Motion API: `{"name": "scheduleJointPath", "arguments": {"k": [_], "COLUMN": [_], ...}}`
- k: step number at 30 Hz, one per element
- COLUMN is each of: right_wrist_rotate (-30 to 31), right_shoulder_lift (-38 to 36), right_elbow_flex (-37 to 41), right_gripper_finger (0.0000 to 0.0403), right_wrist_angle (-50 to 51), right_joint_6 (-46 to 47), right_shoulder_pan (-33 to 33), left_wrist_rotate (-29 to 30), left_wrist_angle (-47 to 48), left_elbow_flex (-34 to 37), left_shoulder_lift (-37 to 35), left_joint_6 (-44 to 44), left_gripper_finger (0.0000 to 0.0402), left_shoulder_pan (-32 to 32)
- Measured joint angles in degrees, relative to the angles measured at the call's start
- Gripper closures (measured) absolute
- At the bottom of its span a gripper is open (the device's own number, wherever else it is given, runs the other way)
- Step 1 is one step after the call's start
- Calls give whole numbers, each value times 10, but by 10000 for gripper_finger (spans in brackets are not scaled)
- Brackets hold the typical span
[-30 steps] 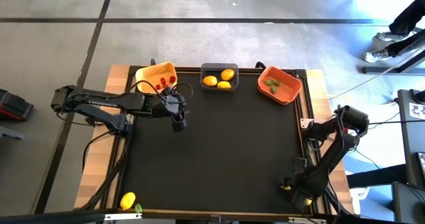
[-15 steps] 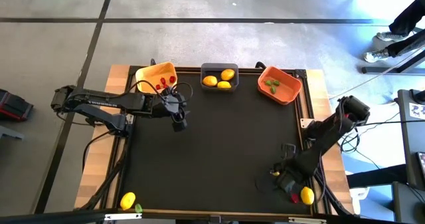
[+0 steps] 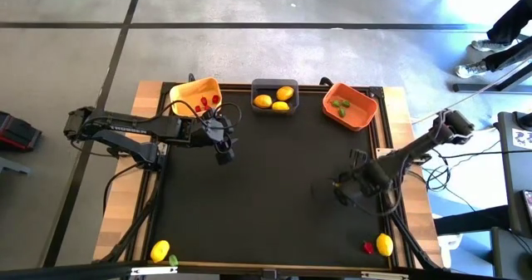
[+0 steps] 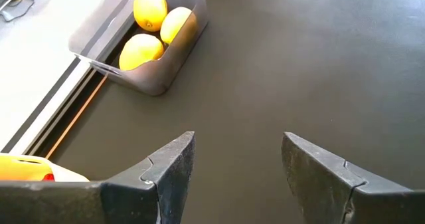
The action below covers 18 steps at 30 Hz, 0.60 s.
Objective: Sort produce into baskets
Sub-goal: Put the green chili pepper into the orange bin
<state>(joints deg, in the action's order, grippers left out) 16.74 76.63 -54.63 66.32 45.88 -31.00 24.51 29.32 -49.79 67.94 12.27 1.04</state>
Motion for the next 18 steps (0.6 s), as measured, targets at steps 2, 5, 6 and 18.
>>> {"name": "scheduleJointPath", "arguments": {"k": [2, 5, 6, 18], "right_wrist_rotate": [14, 34, 41, 105], "right_shoulder_lift": [-10, -23, -26, -34], "right_elbow_flex": [0, 0, 0, 0], "right_gripper_finger": [384, 384, 384, 384], "right_wrist_angle": [13, 30, 37, 39], "right_joint_6": [-16, -44, -55, -211], "right_shoulder_pan": [24, 64, 78, 286], "left_wrist_rotate": [0, 0, 0, 0], "left_wrist_angle": [0, 0, 0, 0], "left_elbow_flex": [0, 0, 0, 0], "left_shoulder_lift": [0, 0, 0, 0], "left_joint_6": [0, 0, 0, 0], "left_gripper_finger": [182, 182, 182, 182], "left_shoulder_pan": [0, 0, 0, 0]}}
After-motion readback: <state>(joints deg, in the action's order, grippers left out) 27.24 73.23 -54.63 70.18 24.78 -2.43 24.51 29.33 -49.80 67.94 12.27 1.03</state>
